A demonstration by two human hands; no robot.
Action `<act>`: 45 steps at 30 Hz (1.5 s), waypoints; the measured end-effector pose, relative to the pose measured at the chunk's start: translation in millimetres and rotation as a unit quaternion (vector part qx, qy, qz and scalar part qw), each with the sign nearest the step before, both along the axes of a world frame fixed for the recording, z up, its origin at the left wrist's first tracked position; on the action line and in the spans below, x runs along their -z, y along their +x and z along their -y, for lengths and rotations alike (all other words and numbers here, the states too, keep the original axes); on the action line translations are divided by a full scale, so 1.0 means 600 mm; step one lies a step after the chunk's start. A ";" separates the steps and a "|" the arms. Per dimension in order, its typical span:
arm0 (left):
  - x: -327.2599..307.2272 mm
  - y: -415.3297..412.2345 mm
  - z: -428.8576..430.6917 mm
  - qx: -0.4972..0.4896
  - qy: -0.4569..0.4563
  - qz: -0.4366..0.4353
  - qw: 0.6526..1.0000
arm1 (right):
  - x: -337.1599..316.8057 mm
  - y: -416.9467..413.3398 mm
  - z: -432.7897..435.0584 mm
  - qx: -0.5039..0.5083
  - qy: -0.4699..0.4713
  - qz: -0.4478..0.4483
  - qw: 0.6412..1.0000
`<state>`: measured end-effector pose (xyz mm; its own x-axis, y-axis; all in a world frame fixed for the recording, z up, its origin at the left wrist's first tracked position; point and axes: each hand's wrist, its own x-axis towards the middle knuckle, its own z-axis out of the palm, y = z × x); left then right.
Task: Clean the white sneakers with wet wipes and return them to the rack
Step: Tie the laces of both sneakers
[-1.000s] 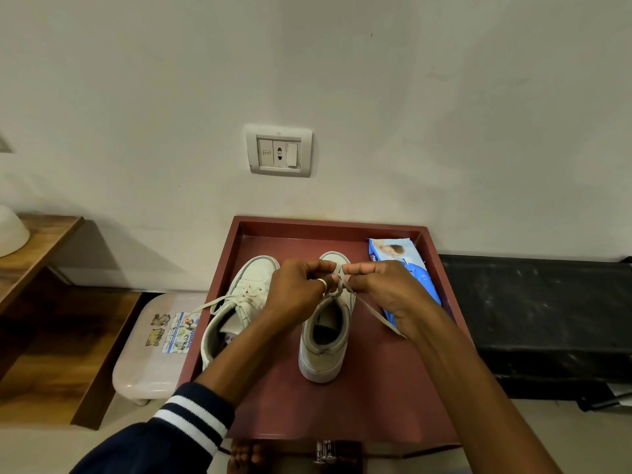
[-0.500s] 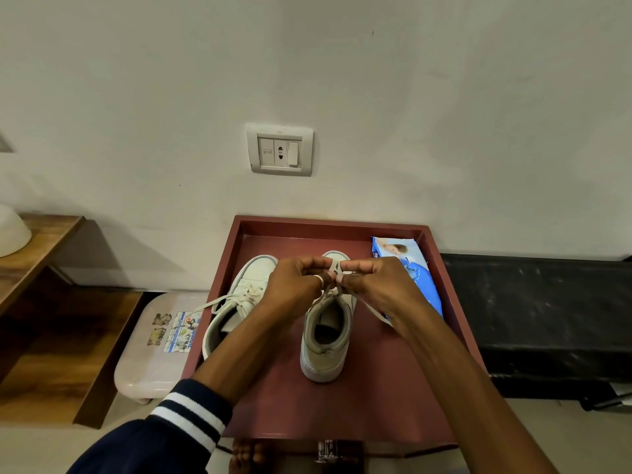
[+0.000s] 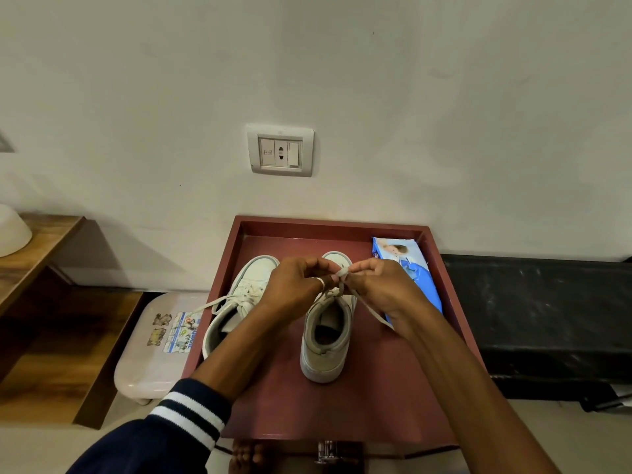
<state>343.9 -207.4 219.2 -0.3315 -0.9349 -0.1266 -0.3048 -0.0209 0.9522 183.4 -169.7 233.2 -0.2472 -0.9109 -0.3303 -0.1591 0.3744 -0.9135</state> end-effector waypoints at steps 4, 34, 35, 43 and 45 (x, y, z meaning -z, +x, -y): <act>0.006 -0.001 0.000 -0.004 -0.012 0.028 1.000 | -0.011 -0.001 -0.008 -0.059 -0.002 0.015 0.998; 0.002 0.008 0.011 0.008 -0.098 0.089 0.991 | -0.003 0.002 0.002 -0.186 -0.024 -0.168 0.968; 0.003 0.006 0.010 0.006 -0.099 0.094 0.991 | -0.001 0.005 0.002 -0.187 -0.023 -0.176 0.966; 0.002 0.000 0.005 -0.022 -0.057 0.097 0.993 | -0.013 0.012 0.000 -0.203 0.038 -0.191 0.960; 0.000 -0.002 0.004 -0.037 -0.036 0.108 0.993 | -0.012 0.014 -0.002 -0.239 0.036 -0.232 0.942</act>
<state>342.4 -209.7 219.3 -0.2330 -0.9651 -0.1198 -0.5021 0.0139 0.8647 191.8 -168.6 240.3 0.0515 -0.9341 -0.3534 -0.7016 0.2180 -0.6784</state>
